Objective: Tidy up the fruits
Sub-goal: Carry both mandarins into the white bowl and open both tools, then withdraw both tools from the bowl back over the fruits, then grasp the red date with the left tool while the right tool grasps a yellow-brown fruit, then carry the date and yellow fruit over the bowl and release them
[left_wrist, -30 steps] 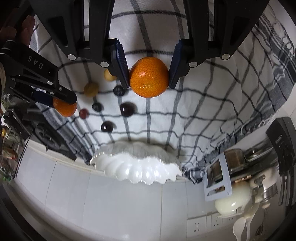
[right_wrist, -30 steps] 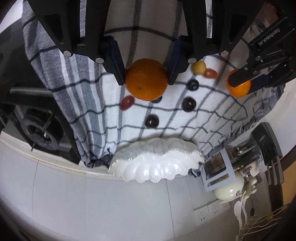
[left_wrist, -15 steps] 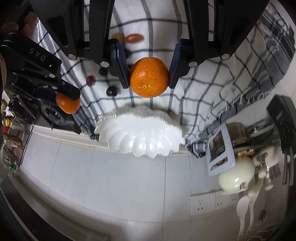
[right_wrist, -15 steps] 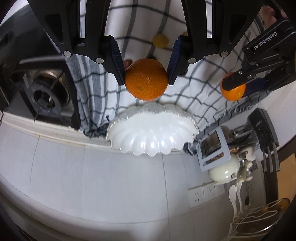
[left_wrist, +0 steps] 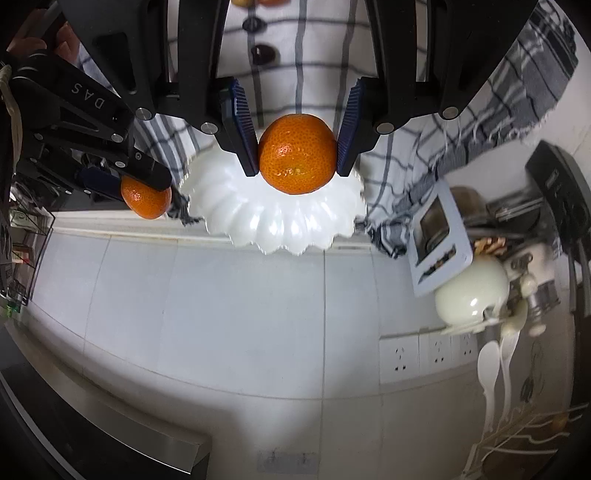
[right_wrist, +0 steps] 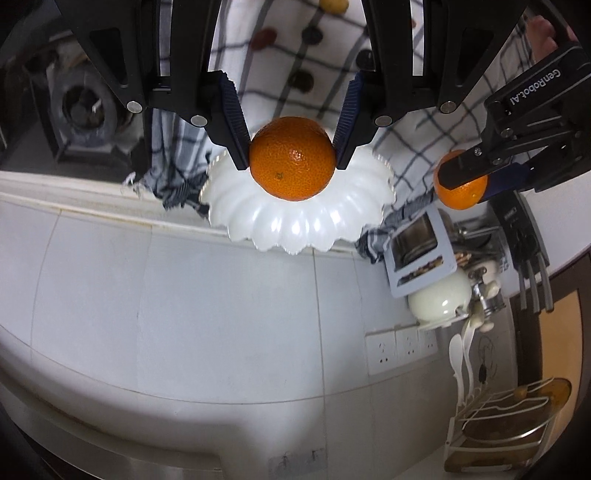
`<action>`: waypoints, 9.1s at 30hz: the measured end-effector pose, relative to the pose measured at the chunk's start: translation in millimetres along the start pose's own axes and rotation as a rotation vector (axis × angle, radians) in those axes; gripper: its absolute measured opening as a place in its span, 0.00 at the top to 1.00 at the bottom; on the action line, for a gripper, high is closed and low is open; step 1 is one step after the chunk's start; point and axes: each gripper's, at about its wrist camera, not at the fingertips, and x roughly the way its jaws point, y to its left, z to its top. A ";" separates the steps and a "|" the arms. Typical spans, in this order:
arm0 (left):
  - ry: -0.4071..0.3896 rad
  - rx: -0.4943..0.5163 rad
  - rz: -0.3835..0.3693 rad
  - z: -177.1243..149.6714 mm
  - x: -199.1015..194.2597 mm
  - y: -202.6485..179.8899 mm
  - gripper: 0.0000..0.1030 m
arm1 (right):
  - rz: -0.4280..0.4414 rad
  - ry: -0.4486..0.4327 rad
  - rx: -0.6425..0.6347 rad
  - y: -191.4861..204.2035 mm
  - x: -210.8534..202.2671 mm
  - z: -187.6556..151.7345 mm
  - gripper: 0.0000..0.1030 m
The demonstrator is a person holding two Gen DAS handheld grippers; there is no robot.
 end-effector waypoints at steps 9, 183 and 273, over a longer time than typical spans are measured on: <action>0.004 0.017 0.018 41.4 47.3 1.7 0.59 | -0.010 0.024 -0.020 -16.1 51.6 38.8 0.54; 0.363 0.230 -0.207 -149.0 32.3 -17.2 0.63 | 0.045 0.344 -0.049 41.5 22.0 -123.6 0.59; -0.050 0.058 -0.081 54.1 32.0 -2.2 0.75 | -0.046 -0.075 -0.067 0.5 10.7 54.3 0.71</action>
